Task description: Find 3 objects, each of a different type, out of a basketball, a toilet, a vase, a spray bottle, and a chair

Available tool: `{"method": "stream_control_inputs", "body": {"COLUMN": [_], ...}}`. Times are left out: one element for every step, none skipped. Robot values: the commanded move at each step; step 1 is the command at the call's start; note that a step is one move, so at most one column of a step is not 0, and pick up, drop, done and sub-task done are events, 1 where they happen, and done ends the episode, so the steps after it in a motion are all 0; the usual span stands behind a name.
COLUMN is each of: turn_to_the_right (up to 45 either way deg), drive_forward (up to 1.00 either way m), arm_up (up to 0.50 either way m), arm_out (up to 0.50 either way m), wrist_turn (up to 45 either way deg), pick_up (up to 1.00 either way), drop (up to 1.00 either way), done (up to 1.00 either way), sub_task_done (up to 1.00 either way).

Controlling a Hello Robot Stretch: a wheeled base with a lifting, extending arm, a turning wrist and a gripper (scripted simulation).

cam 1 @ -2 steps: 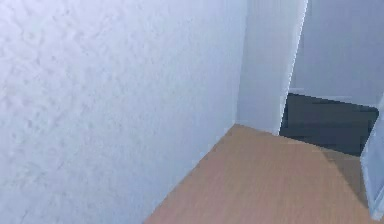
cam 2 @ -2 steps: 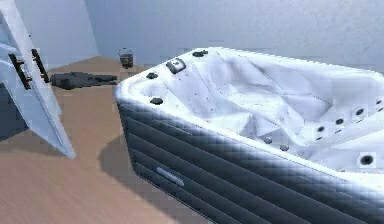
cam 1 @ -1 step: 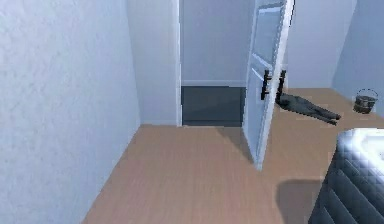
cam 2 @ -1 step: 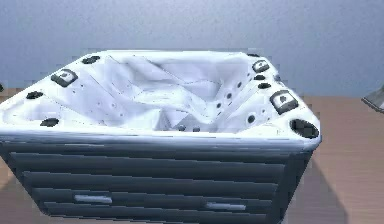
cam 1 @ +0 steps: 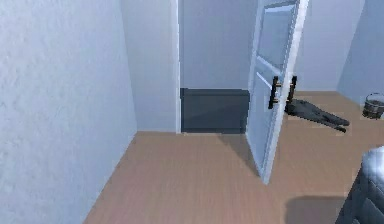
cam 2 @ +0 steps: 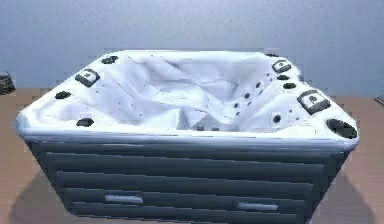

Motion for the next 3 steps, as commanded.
{"method": "stream_control_inputs", "body": {"turn_to_the_right": [0.0, 0.0, 33.0], "drive_forward": [1.00, 0.95, 0.00], "arm_up": [0.00, 0.00, 0.00], "arm_out": [0.00, 0.00, 0.00], "wrist_turn": [0.0, 0.0, 0.0], "pick_up": [0.00, 0.00, 0.00], "drop": [0.00, 0.00, 0.00], "done": [0.00, 0.00, 0.00], "sub_task_done": [0.00, 0.00, 0.00]}}
